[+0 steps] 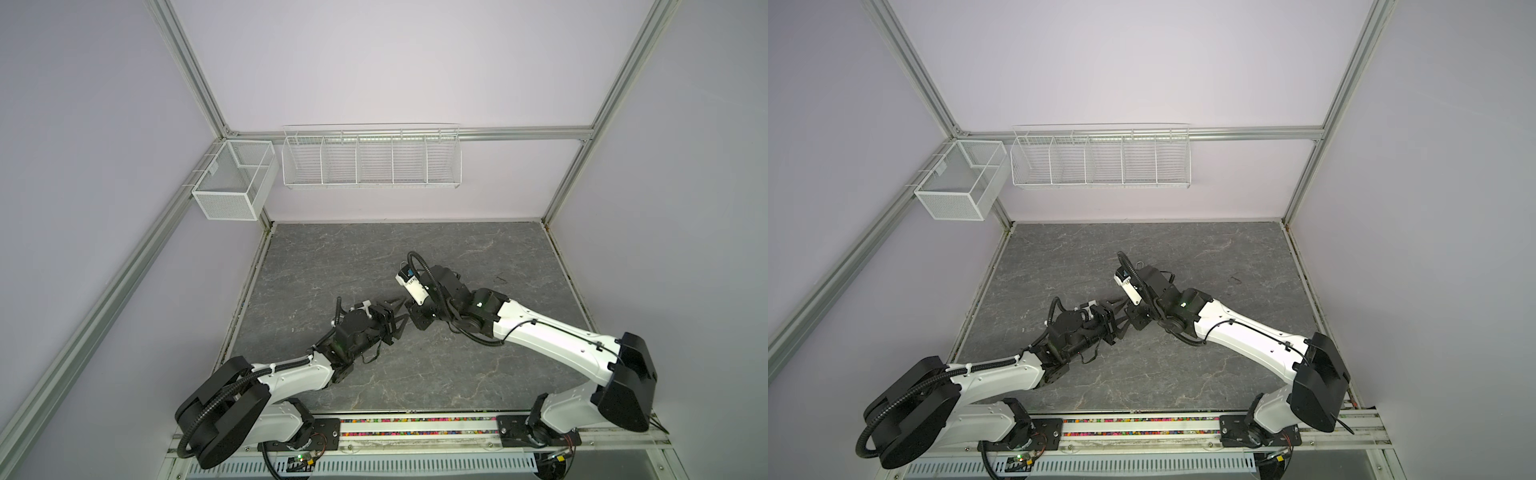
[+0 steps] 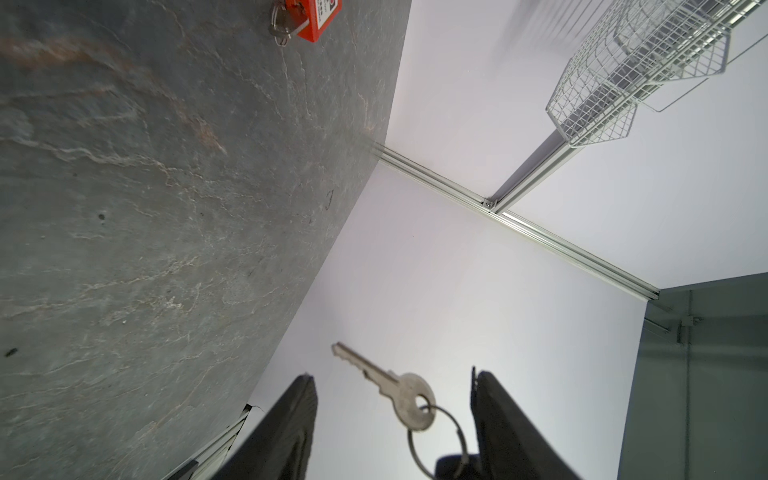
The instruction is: Unlock with the key
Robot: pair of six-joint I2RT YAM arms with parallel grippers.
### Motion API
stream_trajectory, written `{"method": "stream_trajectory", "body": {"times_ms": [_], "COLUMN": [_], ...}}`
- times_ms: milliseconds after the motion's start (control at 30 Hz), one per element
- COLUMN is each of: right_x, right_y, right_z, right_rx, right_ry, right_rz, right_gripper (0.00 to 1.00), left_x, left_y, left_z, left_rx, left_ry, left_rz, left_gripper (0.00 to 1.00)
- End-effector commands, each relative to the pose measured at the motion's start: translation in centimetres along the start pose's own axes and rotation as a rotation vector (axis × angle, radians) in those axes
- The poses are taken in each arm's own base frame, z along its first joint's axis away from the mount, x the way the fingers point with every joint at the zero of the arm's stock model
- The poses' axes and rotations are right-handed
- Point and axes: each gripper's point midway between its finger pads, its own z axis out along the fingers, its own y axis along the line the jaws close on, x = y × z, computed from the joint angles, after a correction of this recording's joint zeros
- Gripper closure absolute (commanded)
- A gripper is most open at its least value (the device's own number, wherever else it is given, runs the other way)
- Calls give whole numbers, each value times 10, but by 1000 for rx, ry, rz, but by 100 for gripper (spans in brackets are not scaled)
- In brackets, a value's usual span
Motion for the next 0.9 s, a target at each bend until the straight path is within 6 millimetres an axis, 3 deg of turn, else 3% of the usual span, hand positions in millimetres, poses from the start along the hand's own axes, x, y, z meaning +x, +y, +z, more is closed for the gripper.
{"method": "stream_trajectory", "body": {"times_ms": [0,467,667,867], "right_x": [-14,-2,3,7], "right_y": [2,4,4,3], "right_z": [-12,-19,-20,-27], "right_rx": [-21,-38,-46,-40], "right_ry": [-48,-40,-40,-42], "right_rz": [-14,0,12,16], "right_gripper": [93,93,93,93], "left_x": [10,7,6,7], "left_y": [-24,-37,-38,-42], "left_z": [8,11,9,11], "left_rx": [78,139,150,148], "left_ry": [13,-14,-18,-22], "left_rz": [-19,-12,-7,17], "left_gripper": [40,46,66,75]}}
